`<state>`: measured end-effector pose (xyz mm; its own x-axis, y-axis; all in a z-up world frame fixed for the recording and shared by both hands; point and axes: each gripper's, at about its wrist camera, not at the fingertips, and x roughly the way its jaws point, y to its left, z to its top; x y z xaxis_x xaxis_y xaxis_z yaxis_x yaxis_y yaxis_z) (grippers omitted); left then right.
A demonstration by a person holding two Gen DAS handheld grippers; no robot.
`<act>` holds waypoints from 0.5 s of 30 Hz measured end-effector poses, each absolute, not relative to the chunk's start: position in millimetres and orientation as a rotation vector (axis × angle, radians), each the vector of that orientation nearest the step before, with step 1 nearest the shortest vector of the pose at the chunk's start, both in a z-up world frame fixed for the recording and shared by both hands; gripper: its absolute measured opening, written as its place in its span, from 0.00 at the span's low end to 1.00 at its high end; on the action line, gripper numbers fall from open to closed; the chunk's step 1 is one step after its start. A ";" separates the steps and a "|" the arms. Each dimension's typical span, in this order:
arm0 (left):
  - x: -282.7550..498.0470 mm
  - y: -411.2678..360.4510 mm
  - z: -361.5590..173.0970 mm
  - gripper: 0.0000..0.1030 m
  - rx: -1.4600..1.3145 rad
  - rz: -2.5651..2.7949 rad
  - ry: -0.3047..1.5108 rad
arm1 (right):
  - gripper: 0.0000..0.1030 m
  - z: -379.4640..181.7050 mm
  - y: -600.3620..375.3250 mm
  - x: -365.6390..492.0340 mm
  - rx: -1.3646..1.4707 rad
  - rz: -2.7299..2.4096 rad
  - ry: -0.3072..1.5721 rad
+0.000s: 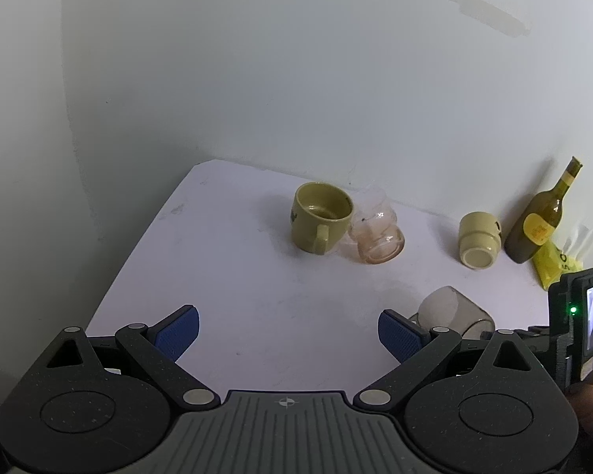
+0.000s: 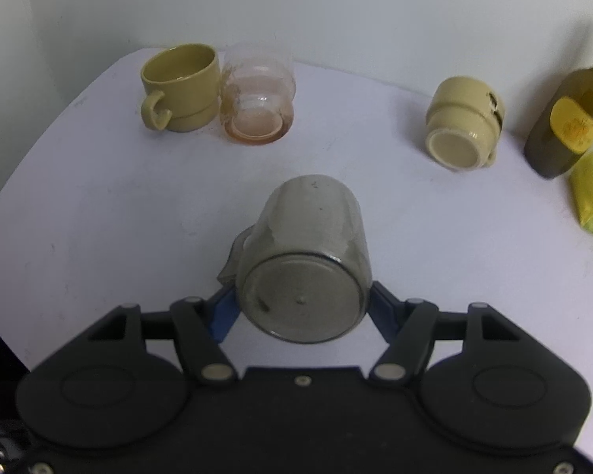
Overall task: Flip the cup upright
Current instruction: 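Rotate the grey mug upright in the right gripper, lowering it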
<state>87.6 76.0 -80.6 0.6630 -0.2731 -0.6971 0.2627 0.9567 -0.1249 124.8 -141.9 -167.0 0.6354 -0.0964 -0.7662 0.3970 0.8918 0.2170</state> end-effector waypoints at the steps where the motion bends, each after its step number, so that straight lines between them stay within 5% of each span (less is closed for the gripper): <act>1: 88.3 75.3 -80.2 0.95 -0.016 -0.307 0.790 | 0.64 -164.0 -144.4 125.7 0.393 -0.285 0.846; 15: 88.9 93.8 -75.5 0.95 -0.067 -0.279 0.760 | 0.64 -146.0 -171.0 166.5 0.580 -0.259 1.070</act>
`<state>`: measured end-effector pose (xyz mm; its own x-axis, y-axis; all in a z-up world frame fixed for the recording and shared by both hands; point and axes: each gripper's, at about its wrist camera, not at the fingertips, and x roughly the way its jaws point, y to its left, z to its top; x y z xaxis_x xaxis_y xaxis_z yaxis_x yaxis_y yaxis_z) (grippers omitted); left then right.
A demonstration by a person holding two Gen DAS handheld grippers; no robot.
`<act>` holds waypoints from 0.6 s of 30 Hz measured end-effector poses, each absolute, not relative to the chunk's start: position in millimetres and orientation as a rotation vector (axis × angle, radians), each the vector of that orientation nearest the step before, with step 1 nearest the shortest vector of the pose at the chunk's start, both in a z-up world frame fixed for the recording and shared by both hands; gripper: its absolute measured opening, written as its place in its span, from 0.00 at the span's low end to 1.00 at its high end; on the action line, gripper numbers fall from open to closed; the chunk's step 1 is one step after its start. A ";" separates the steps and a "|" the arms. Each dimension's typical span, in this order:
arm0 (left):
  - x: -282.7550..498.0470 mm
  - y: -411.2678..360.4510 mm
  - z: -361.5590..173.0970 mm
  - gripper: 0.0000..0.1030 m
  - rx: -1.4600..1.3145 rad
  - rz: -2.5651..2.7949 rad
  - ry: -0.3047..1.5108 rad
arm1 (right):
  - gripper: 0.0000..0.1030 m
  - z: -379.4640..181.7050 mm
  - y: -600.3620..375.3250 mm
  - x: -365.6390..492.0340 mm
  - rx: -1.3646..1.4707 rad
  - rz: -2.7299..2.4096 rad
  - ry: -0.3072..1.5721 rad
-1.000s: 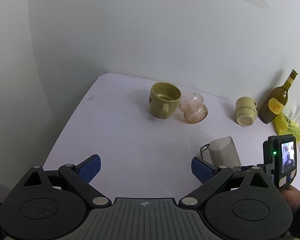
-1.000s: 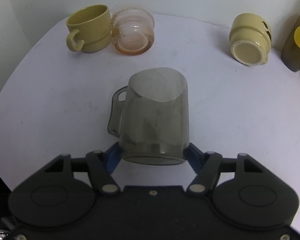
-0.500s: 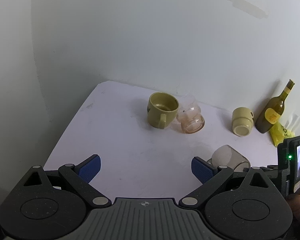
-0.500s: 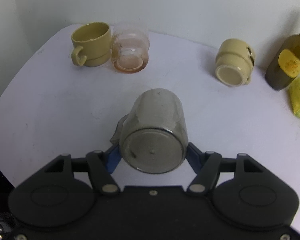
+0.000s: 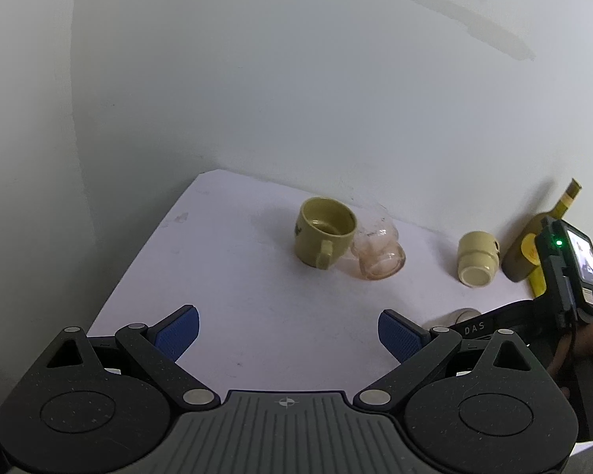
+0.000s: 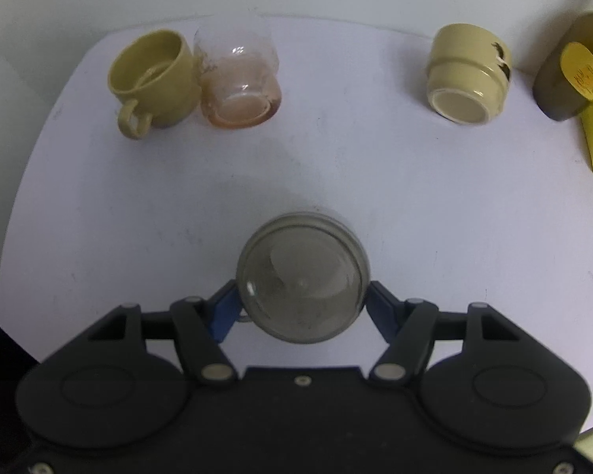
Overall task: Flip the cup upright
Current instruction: 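Rotate the grey mug upright in the right gripper, lowering it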
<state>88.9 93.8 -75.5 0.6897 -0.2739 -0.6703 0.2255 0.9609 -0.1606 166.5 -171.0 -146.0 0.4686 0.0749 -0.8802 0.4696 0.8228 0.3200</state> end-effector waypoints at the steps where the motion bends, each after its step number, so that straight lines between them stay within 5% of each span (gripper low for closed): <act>1: 88.6 95.4 -75.4 0.95 -0.070 -0.277 0.758 | 0.64 -144.9 -169.5 171.5 0.562 -0.257 1.077; 18: 90.5 102.3 -73.8 0.95 -0.118 -0.267 0.754 | 0.64 -142.5 -192.6 171.5 0.731 -0.308 0.991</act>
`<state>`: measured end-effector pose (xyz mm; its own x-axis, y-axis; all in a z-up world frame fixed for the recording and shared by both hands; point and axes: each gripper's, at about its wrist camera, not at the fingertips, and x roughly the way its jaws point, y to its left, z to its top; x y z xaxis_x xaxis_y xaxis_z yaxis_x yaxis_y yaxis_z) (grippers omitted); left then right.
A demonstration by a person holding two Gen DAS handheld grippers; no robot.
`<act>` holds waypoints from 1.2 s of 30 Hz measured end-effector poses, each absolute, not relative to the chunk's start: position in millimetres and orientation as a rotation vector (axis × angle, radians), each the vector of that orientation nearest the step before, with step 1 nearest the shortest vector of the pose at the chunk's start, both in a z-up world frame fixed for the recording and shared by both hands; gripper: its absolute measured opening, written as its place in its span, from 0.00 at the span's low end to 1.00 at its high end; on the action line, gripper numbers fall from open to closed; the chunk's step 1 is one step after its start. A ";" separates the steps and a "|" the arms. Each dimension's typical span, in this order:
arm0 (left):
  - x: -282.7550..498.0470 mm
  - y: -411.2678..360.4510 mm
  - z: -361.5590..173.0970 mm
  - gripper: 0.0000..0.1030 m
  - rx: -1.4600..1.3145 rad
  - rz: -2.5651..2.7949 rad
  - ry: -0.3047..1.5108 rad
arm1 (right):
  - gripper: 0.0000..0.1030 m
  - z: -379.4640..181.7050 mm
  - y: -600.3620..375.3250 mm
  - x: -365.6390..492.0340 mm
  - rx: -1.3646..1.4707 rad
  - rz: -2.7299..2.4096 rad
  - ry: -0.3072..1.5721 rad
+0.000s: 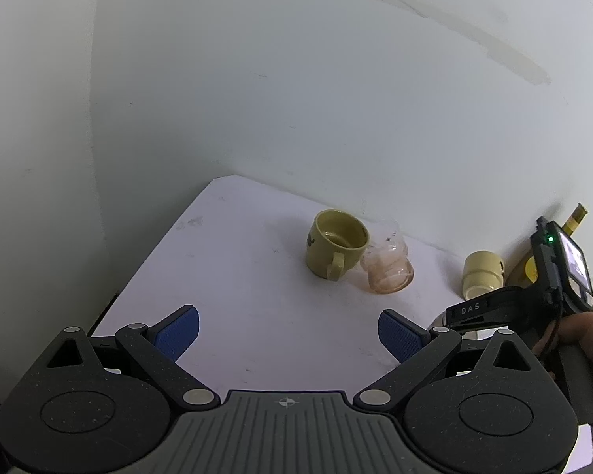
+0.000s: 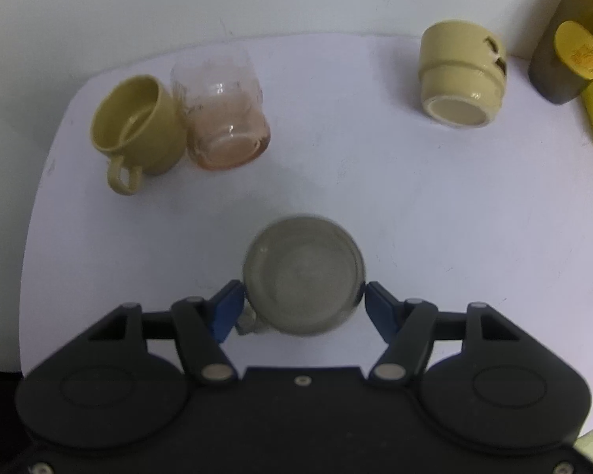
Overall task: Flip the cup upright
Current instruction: 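Rotate the grey mug upright in the right gripper, lowering it, then set the grey mug upright on the table and open the right gripper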
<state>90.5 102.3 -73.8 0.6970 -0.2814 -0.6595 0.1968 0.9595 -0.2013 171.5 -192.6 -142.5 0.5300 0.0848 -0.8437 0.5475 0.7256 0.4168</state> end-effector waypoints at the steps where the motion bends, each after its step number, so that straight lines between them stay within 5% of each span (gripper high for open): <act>1: 90.2 101.2 -73.5 0.95 -0.118 -0.272 0.756 | 0.64 -139.4 -192.1 168.5 0.723 -0.302 0.975; 12: 88.6 89.4 -63.5 1.00 -0.105 -0.389 0.877 | 0.76 -77.7 -180.4 80.6 0.662 -0.376 0.750; 17: 88.9 65.5 -45.5 1.00 -0.026 -0.413 0.901 | 1.00 -51.0 -168.1 37.1 0.613 -0.421 0.707; 36: 19.6 -1.4 -27.2 1.00 0.105 -0.208 1.028 | 1.00 -36.2 -137.7 -30.0 0.489 -0.372 0.762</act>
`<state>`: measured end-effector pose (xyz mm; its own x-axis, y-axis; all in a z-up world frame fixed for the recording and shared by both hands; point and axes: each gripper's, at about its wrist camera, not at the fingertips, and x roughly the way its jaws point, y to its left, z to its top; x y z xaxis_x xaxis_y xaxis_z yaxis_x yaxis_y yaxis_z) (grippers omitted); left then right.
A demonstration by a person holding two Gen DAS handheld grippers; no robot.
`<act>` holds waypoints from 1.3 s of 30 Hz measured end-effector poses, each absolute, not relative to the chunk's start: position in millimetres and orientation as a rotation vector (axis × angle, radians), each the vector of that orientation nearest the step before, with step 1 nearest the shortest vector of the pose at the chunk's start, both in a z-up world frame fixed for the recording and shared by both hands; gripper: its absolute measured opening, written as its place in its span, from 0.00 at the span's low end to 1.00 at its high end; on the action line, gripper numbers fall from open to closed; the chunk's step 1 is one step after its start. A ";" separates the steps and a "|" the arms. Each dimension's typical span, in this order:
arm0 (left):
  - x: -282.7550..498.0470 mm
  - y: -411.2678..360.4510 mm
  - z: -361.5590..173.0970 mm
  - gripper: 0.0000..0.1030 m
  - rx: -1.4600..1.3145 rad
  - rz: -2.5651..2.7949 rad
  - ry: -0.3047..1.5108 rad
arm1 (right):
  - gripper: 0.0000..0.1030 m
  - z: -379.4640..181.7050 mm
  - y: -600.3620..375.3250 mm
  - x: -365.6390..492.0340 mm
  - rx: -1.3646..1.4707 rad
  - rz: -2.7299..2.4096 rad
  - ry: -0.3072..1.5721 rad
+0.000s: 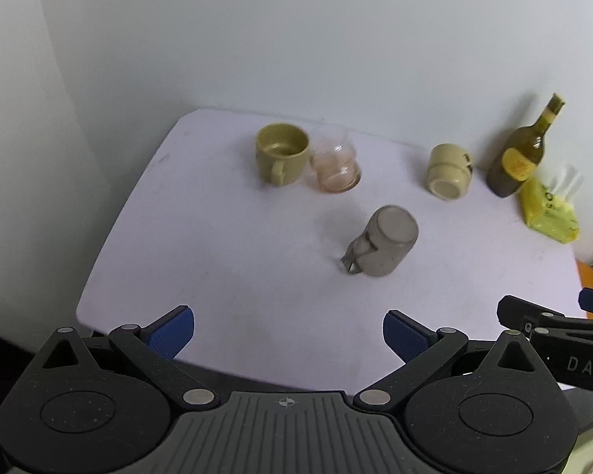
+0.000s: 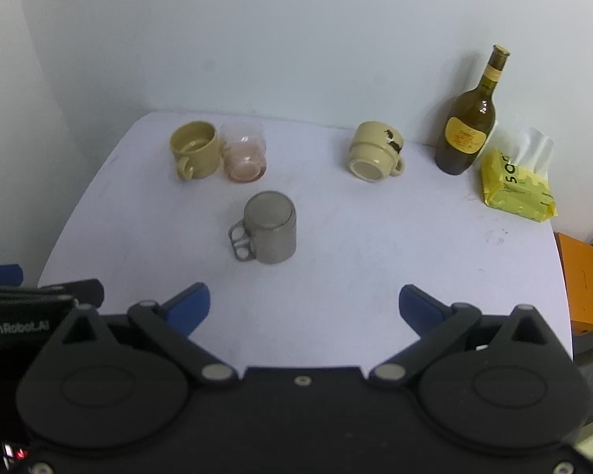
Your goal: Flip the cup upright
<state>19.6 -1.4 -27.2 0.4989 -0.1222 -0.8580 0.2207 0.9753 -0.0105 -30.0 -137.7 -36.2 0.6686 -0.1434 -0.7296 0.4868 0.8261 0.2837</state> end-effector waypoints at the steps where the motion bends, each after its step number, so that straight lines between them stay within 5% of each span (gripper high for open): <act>1: 19.2 -1.7 -27.2 1.00 0.104 -0.205 1.029 | 1.00 -37.2 -137.3 -30.4 0.484 -0.359 0.768; 39: 11.0 -6.4 -26.0 1.00 0.109 -0.112 1.011 | 1.00 -35.9 -133.2 -22.5 0.472 -0.296 0.772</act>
<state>11.0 -6.4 -26.0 0.5265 -0.0431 -0.8491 0.1439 0.9888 0.0391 -22.5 -133.2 -35.9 0.6833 -0.0844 -0.7252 0.4221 0.8561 0.2981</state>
